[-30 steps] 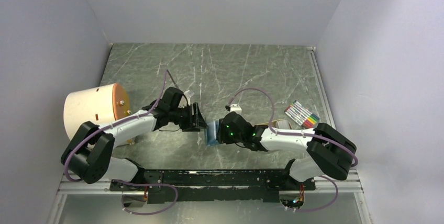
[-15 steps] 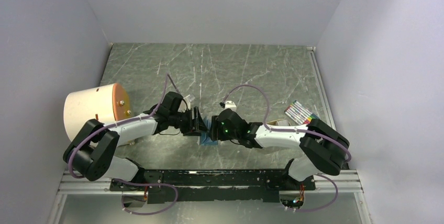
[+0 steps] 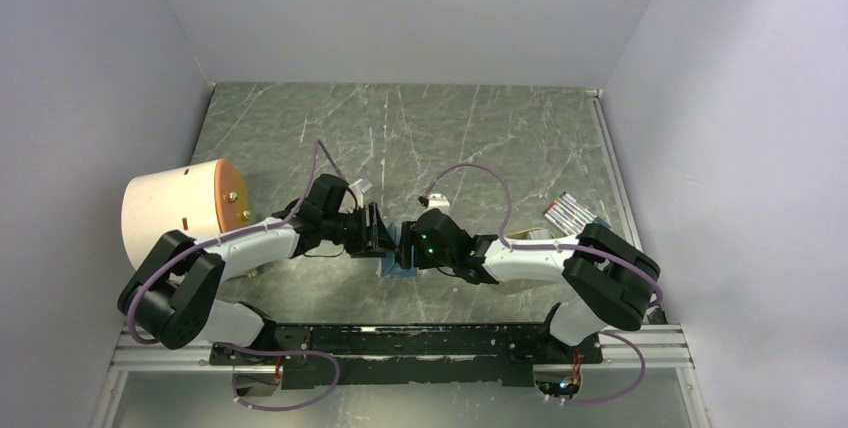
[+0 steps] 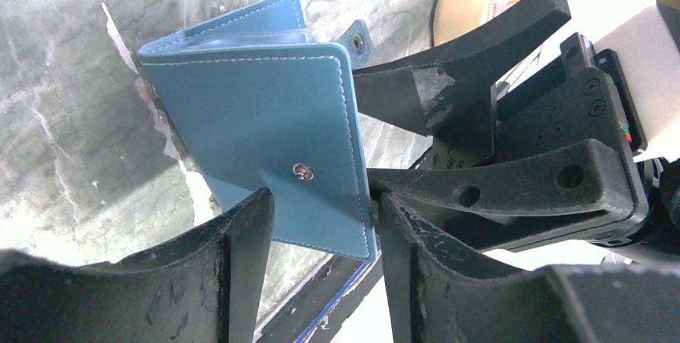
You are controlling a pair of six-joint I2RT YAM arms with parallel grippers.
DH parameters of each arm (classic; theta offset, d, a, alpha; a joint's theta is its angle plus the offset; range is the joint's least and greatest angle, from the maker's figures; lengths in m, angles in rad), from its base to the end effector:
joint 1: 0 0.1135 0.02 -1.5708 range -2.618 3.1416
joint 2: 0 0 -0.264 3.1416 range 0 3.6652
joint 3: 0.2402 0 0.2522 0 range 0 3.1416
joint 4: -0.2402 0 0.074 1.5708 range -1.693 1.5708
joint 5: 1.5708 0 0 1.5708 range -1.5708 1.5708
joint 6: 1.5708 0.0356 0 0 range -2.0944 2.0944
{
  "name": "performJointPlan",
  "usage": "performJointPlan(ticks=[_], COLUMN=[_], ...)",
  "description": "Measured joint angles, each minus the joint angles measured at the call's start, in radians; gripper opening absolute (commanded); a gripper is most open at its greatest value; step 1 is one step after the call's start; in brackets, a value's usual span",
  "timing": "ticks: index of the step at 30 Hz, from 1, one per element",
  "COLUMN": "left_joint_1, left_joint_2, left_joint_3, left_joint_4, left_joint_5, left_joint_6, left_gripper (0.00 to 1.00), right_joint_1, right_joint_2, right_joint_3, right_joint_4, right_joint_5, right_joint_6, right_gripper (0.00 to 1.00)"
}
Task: Put the credit cards into the card holder
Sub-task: Open the card holder at the center of the board.
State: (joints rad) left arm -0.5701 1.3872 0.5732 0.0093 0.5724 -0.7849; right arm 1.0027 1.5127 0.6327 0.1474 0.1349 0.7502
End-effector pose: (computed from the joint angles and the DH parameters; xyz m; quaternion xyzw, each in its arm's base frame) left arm 0.2048 -0.1542 0.1613 0.0095 0.8960 -0.4288 0.1152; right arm 0.1591 0.2404 0.1534 -0.0875 0.9076 0.2726 0.3071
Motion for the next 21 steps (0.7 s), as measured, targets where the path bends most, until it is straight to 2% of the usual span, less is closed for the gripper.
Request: performJointPlan(ticks=[5, 11, 21], left_joint_1=[0.000, 0.000, 0.007], left_joint_2=[-0.019, -0.045, -0.063], left_joint_3=[0.000, 0.000, 0.003], left_joint_4=[-0.022, -0.076, -0.114], left_joint_5=[-0.015, -0.057, -0.085], left_joint_6=[0.000, -0.001, -0.014], left_gripper=[0.54, 0.59, 0.61], right_joint_1=[0.000, 0.000, -0.003], right_joint_2=[-0.009, -0.014, 0.011], right_joint_3=[-0.042, -0.068, -0.071], right_joint_4=[0.087, 0.170, 0.225], right_joint_5=[-0.016, -0.037, -0.065], right_joint_6=[0.013, 0.023, 0.039], right_gripper=[0.57, 0.56, 0.47])
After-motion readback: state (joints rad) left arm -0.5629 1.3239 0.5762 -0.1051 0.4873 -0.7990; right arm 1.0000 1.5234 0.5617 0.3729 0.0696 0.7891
